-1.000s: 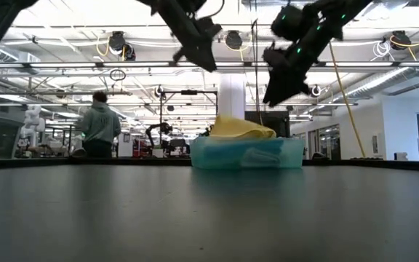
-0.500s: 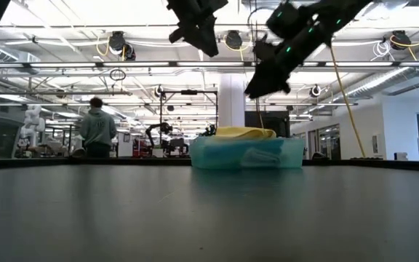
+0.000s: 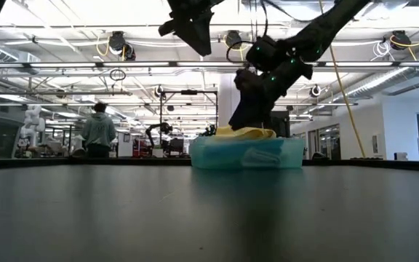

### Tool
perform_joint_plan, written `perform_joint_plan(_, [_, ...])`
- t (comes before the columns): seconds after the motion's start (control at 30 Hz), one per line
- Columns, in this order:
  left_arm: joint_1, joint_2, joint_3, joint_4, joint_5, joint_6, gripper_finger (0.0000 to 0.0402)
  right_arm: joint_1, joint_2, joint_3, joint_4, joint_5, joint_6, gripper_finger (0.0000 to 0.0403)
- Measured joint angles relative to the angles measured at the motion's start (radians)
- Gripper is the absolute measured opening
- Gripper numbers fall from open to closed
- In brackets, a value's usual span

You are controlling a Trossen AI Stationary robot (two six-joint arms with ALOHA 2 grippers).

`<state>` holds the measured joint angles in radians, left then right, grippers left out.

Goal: Fold microfiber towels
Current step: Put the yellow microfiber towel into the blue bin

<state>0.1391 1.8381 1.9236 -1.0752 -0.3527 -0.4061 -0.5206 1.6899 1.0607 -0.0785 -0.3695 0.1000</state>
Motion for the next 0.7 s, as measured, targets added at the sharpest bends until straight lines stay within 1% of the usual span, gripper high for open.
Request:
perform_joint_plan(0.13, [-0.011, 0.0, 0.0, -0.002, -0.015, -0.001, 0.0076, 0.027, -0.068, 0.0, -0.084, 0.016, -0.119, 0.0139])
perform_joint_plan(0.2, [-0.013, 0.0, 0.0, -0.004, -0.015, -0.001, 0.0076, 0.045, -0.101, 0.0, -0.13, 0.089, -0.196, 0.015])
perform_joint_plan(0.27, [-0.015, 0.0, 0.0, -0.005, -0.017, 0.0, 0.0076, 0.067, -0.125, 0.0, -0.154, 0.189, -0.291, 0.0162])
perform_joint_plan(0.4, [-0.016, 0.0, 0.0, -0.006, -0.024, 0.011, 0.0076, 0.112, -0.137, 0.0, -0.206, 0.359, -0.483, 0.0182])
perform_joint_plan(0.5, [-0.017, 0.0, 0.0, -0.007, -0.025, 0.011, 0.0076, 0.132, -0.136, 0.0, -0.287, 0.425, -0.611, 0.0189])
perform_joint_plan(0.6, [-0.017, 0.0, 0.0, -0.006, -0.025, 0.01, 0.0076, 0.142, -0.136, 0.0, -0.354, 0.471, -0.648, 0.0192])
perform_joint_plan(0.7, [-0.017, 0.0, 0.0, -0.006, -0.025, 0.008, 0.0076, 0.142, -0.136, 0.0, -0.358, 0.506, -0.662, 0.0192])
